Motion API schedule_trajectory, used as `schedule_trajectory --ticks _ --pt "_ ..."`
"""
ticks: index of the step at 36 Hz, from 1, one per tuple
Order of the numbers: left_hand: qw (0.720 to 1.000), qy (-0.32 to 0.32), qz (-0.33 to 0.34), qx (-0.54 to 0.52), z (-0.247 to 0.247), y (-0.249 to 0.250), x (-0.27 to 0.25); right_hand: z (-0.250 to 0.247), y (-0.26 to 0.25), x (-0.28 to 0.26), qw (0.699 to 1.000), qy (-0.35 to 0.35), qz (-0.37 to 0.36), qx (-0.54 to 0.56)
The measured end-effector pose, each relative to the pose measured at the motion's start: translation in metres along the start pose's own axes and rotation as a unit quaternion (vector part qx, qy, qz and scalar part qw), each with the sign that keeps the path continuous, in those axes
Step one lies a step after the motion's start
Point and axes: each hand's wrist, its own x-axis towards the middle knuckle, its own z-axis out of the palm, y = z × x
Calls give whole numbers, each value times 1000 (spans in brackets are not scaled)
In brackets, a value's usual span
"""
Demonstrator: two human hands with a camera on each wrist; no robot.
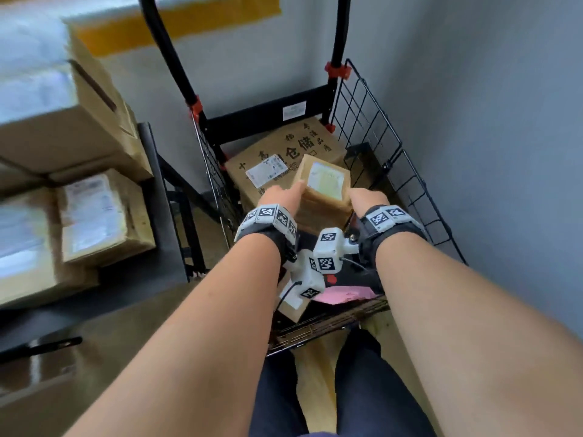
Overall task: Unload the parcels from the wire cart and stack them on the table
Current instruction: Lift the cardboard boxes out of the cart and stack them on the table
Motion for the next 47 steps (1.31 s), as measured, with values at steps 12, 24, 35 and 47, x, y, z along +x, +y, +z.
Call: schedule_trajectory --ticks 12,24,35,47 --pt "994 29 80 -71 -80 -33 -78 13 -20 -106 996 -25 -87 12" --pt "981 125 104 -106 -149 -104 -146 67 -31 -196 964 -83 -247 -58" --pt "971 204 77 -99 -264 -167 -160 177 -72 -272 950 -143 -272 -62" --pt "974 223 10 -35 -378 -252 -130 303 -97 -326 933 -181 -300 -87"
